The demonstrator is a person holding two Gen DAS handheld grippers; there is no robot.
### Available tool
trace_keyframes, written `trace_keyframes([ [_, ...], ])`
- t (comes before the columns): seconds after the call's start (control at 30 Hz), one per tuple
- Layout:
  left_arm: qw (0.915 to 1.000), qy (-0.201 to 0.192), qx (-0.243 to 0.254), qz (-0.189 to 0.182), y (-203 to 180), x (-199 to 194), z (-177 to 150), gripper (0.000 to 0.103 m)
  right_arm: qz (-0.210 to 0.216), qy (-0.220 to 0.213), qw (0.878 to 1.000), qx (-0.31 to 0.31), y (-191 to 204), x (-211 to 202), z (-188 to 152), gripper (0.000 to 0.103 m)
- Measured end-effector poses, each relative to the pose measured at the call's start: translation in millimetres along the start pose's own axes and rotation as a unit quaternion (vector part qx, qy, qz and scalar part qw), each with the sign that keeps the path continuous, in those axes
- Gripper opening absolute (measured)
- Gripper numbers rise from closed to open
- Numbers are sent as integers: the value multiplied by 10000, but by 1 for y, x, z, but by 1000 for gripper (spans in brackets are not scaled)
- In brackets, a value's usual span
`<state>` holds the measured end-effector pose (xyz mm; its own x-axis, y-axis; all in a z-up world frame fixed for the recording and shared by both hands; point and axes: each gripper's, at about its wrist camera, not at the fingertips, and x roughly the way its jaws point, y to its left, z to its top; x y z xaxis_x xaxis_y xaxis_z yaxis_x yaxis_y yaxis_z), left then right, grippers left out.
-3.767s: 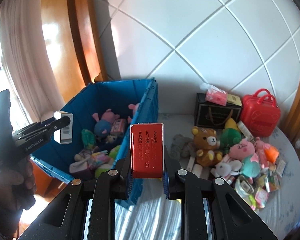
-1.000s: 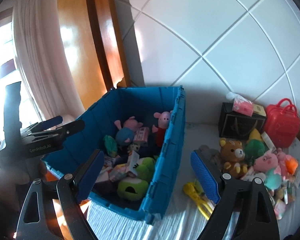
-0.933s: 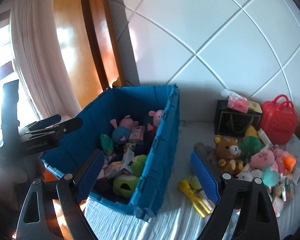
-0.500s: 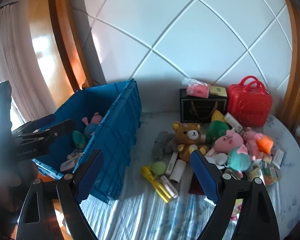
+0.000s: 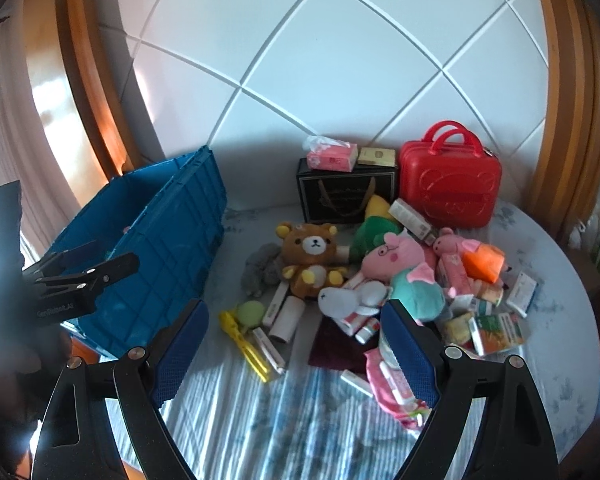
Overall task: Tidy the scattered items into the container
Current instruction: 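Move both tools back toward the pile on the bed, then grasp the yellow snowball-clip toy with the left tool while the right tool grasps the pink wipes pack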
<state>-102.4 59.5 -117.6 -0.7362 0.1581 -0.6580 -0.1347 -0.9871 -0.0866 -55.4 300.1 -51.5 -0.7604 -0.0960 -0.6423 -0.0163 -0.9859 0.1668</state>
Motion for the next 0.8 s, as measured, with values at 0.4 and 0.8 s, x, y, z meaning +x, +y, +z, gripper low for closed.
trace_keyframes([
  [0.4,9940,744,-387,698,-17,93,-63,103,-278,556,9979,170,-83,30,-52,89],
  [0.8,9718,1266,-921,1762,18,205,-126,98,-281,1121,9930,242,-124,77,-115,89],
])
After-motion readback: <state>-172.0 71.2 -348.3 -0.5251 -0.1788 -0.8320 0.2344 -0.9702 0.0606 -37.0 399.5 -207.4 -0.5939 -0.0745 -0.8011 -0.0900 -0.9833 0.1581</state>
